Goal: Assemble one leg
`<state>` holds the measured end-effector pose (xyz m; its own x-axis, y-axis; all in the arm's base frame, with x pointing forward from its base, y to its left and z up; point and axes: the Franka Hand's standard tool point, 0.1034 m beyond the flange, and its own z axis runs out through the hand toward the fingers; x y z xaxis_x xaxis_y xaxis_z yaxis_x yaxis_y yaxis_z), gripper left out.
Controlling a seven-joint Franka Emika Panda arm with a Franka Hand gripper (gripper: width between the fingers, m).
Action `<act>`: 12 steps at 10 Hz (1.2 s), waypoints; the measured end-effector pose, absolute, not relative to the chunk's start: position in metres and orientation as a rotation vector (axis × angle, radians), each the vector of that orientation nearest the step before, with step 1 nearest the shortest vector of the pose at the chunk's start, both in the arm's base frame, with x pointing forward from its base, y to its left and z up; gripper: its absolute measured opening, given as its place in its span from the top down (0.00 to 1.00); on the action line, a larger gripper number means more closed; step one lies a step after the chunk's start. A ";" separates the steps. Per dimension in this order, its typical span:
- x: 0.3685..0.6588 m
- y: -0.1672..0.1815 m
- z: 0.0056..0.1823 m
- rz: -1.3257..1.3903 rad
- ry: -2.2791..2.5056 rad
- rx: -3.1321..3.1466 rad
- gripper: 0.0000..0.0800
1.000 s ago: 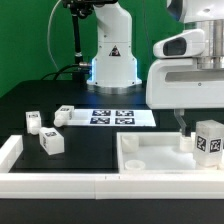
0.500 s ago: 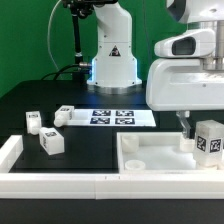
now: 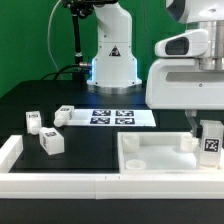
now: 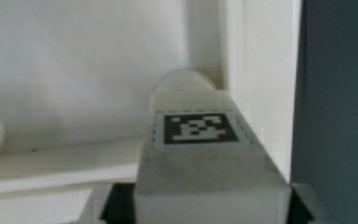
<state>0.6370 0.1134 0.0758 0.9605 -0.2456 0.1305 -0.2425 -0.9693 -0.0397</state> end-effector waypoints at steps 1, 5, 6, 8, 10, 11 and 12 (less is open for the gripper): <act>0.636 0.112 0.075 -0.185 0.675 -3.031 0.64; 0.638 0.106 0.074 -0.173 1.576 -2.597 0.64; 0.638 0.108 0.074 -0.176 1.579 -2.597 0.64; 0.637 0.107 0.073 -0.164 1.717 -2.501 0.64; 0.637 0.106 0.073 -0.153 1.817 -2.423 0.64; 0.637 0.106 0.073 -0.156 1.789 -2.444 0.64; 0.637 0.107 0.073 -0.159 1.743 -2.480 0.50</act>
Offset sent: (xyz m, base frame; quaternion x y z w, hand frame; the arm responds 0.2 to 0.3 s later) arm 0.0063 0.0111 -0.0029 0.0123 0.0059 0.3779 0.9258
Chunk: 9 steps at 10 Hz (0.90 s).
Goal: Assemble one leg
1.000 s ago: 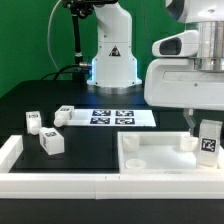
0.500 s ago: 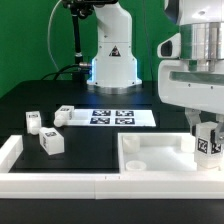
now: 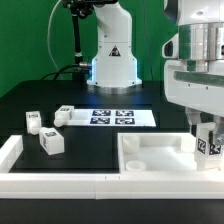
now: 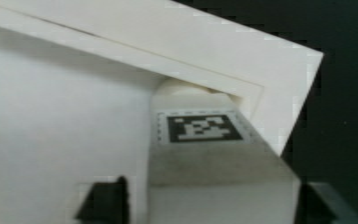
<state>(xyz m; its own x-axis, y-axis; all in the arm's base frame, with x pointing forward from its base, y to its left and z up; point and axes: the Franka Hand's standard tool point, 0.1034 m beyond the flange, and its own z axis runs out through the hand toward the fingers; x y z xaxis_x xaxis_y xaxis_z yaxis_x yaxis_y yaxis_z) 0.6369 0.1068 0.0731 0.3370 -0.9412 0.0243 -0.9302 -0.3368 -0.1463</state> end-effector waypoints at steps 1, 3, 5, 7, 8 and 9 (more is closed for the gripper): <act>0.636 0.109 0.073 -0.157 1.650 -2.551 0.33; 0.638 0.118 0.076 -0.202 1.095 -2.883 0.21; 0.635 0.123 0.074 -0.190 0.619 -3.037 0.20; 0.635 0.122 0.074 -0.195 0.478 -3.072 0.19; 0.635 0.121 0.073 -0.197 0.356 -3.095 0.19; 0.636 0.118 0.073 -0.202 0.150 -3.124 0.19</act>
Offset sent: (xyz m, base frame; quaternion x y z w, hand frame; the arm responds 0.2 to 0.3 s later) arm -0.0066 0.0357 -0.0022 0.0473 -0.0673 -0.4139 0.9066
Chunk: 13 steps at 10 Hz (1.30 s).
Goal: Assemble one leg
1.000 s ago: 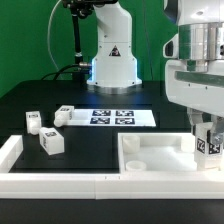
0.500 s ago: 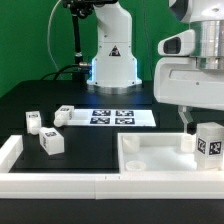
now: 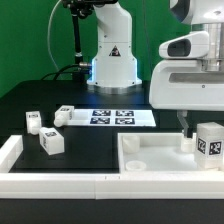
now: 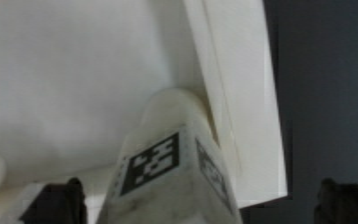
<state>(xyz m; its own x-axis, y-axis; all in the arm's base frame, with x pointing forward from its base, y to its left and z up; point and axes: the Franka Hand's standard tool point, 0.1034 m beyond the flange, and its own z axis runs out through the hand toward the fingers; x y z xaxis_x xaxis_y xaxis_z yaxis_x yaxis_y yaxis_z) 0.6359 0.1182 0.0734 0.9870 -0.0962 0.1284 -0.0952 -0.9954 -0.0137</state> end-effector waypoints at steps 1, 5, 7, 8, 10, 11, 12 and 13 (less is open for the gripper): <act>0.637 0.113 0.073 -0.209 -0.110 -3.141 0.19; 0.638 0.111 0.073 -0.209 0.000 -3.137 0.51; 0.637 0.111 0.073 -0.207 0.282 -3.112 0.64; 0.637 0.111 0.073 -0.205 0.390 -3.096 0.64; 0.638 0.112 0.072 -0.208 0.875 -2.979 0.64; 0.636 0.112 0.071 -0.185 1.132 -2.884 0.64; 0.636 0.111 0.071 -0.171 1.377 -2.769 0.64; 0.637 0.112 0.071 -0.172 1.555 -2.651 0.64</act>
Offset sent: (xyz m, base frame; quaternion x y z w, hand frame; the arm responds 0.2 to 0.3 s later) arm 0.0000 0.0000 0.0000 0.0000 0.0000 0.0000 1.0000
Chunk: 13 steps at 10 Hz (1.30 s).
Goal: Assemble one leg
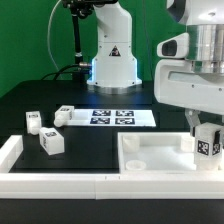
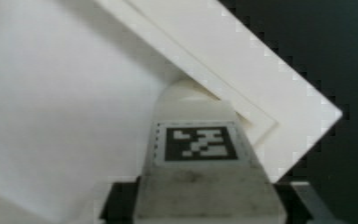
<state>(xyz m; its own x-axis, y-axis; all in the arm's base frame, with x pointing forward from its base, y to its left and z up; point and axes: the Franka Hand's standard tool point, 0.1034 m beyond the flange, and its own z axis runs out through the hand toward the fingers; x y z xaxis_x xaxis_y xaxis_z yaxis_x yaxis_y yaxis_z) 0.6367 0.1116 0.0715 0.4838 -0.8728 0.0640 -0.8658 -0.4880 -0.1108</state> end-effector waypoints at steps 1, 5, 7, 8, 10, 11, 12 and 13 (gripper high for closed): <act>0.635 0.113 0.072 -0.154 1.755 -2.484 0.64; 0.635 0.113 0.071 -0.135 2.082 -2.132 0.64; 0.635 0.113 0.071 -0.146 1.995 -2.223 0.48; 0.637 0.114 0.074 -0.174 1.739 -2.441 0.31; 0.637 0.120 0.075 -0.206 1.279 -2.727 0.23; 0.635 0.122 0.075 -0.212 1.204 -2.764 0.20; 0.635 0.120 0.074 -0.215 1.158 -2.787 0.19; 0.635 0.119 0.074 -0.226 1.032 -2.847 0.19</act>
Offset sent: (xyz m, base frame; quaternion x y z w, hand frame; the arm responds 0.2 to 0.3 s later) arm 0.0060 -0.0052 -0.0029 0.0677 0.0154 0.2624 0.9625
